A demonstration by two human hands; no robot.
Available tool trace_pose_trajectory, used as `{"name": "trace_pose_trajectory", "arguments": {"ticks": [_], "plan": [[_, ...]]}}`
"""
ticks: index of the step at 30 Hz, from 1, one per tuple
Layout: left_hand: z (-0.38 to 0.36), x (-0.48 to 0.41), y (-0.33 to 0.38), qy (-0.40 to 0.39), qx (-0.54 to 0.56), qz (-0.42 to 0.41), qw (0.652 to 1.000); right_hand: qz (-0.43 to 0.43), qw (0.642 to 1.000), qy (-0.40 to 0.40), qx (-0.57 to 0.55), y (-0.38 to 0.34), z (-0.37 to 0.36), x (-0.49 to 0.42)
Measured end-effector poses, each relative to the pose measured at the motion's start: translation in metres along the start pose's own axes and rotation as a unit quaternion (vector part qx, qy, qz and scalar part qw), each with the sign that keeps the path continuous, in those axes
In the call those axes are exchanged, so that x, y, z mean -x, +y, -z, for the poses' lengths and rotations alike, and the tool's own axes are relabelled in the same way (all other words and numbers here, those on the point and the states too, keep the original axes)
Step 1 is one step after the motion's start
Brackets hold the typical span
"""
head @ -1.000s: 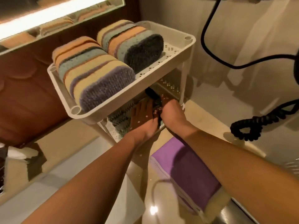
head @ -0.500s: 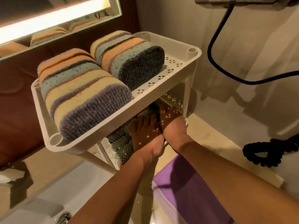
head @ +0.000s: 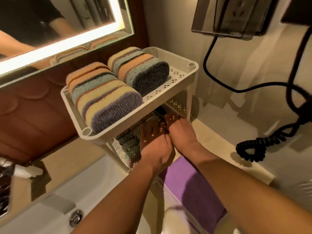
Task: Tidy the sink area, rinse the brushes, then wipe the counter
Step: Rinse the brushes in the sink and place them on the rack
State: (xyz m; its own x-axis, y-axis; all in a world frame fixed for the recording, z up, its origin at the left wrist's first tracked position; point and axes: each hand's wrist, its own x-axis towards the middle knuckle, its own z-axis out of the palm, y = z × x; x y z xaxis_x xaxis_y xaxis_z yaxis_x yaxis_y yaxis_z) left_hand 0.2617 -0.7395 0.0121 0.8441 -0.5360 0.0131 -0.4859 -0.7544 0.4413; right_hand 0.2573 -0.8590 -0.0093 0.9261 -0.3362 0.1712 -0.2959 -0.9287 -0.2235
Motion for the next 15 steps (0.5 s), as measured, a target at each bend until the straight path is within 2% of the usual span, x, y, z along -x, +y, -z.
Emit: {"name": "trace_pose_trajectory", "arguments": {"ticks": [1, 2, 3, 5, 12, 15], "plan": [[0.001, 0.006, -0.006, -0.009, -0.046, -0.016, 0.999, 0.027, 0.999, 0.000, 0.035, 0.001, 0.002, 0.005], [0.005, 0.014, -0.007, -0.025, -0.063, -0.030, 0.997, 0.042, 0.999, -0.008, 0.008, -0.002, 0.009, 0.015], [0.010, 0.019, -0.009, -0.063, -0.068, -0.047, 0.995, 0.078, 0.997, -0.010, 0.017, -0.007, 0.018, 0.026], [0.016, 0.028, -0.014, -0.080, -0.066, -0.070, 0.992, 0.114, 0.993, -0.005, 0.018, -0.012, 0.028, 0.043], [0.046, 0.083, -0.024, -0.053, -0.105, -0.135, 0.984, 0.139, 0.990, -0.005, -0.028, -0.035, 0.064, 0.097], [0.052, 0.104, -0.027, -0.051, -0.130, -0.101, 0.985, 0.144, 0.989, -0.020, -0.034, -0.045, 0.069, 0.110]]}}
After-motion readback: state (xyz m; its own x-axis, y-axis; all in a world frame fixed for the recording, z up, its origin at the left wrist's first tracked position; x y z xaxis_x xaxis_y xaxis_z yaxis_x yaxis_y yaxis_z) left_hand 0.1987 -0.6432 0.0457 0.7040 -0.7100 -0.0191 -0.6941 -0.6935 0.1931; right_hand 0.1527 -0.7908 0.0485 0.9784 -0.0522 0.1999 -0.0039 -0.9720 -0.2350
